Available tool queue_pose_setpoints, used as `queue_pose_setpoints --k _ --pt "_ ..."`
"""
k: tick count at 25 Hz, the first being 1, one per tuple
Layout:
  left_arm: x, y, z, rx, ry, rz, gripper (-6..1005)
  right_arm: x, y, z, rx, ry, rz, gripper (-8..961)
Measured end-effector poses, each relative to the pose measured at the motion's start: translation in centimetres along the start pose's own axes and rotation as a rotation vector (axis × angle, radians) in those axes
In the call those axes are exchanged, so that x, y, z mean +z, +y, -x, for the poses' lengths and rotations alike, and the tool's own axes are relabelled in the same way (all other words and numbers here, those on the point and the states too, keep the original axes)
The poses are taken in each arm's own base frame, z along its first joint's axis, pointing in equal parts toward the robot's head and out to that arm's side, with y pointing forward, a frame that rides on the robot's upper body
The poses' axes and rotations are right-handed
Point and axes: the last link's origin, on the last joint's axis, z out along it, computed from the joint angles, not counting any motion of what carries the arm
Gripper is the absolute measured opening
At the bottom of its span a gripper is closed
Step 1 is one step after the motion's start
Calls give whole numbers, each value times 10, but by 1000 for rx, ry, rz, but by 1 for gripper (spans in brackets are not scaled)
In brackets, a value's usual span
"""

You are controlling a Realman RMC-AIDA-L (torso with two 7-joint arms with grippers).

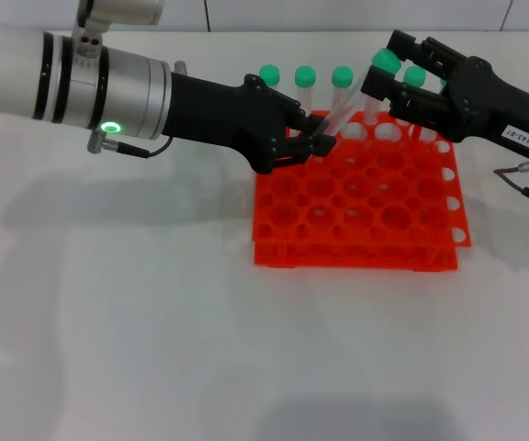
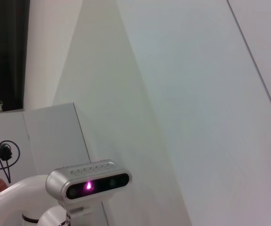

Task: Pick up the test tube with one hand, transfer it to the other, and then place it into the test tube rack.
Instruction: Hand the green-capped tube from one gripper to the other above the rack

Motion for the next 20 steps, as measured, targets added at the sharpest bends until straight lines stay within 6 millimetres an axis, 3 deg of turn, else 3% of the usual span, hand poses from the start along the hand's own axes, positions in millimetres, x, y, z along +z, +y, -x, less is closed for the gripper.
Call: queue_pose_setpoints --k 17,20 --pt "4 2 -2 4 8 6 192 3 -2 -4 -11 12 -21 698" --pt "4 2 -2 3 10 4 191 3 -3 -5 -11 14 -25 584"
